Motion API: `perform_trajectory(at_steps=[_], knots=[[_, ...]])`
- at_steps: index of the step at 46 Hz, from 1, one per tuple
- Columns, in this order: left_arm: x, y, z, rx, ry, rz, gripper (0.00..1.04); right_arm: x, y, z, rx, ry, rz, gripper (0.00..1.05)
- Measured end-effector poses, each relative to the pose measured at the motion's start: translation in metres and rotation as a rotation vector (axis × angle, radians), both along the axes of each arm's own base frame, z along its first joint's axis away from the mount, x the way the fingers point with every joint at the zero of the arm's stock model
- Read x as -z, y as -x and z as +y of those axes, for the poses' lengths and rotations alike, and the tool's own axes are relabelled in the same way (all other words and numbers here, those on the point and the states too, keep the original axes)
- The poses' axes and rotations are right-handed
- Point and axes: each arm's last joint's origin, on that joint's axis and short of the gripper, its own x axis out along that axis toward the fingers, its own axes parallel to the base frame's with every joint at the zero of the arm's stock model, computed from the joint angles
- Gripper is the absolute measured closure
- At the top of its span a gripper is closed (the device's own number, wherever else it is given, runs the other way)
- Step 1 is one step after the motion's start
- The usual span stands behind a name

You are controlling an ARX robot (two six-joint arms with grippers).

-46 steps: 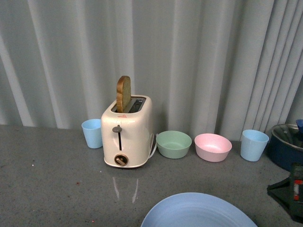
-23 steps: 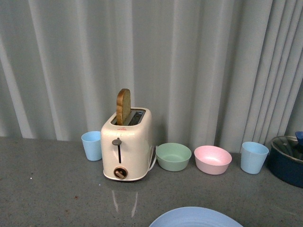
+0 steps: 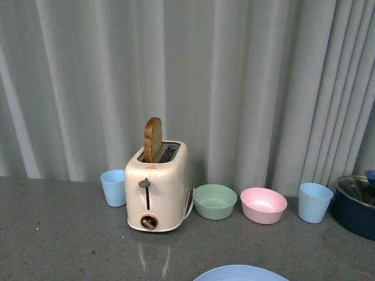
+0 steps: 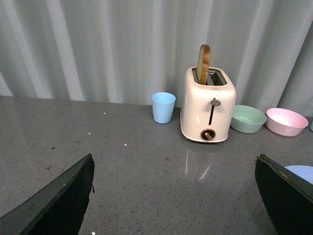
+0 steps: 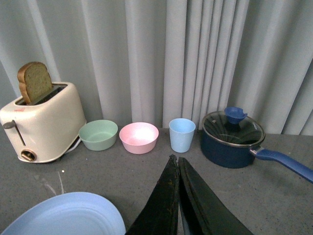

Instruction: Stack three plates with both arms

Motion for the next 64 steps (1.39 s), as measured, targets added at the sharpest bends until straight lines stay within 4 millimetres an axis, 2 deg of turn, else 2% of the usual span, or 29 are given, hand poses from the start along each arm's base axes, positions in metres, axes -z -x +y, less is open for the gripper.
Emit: perform_trajectory(at_steps=[33,41,47,57,62,64], knots=[[0.000,0.000,0.000,0.000,0.000,0.000,0.07,0.040,0.026,0.000,0.000,0.003,-0.010,1.02],[0.000,0.000,0.000,0.000,0.000,0.000,0.07,0.040,0.029,0.000,0.000,0.003,-0.016,1.02],[0.000,0.000,0.000,0.000,0.000,0.000,0.07,0.043,0.039,0.000,0.000,0.003,-0.007,1.02],[0.000,0.000,0.000,0.000,0.000,-0.001,0.07,0.043,0.040,0.000,0.000,0.004,-0.010,1.02],[0.000,0.000,0.000,0.000,0.000,-0.001,0.07,0.043,0.040,0.000,0.000,0.005,-0.010,0.90],[0.000,0.000,0.000,0.000,0.000,-0.001,0.07,0.043,0.040,0.000,0.000,0.005,-0.010,0.82]])
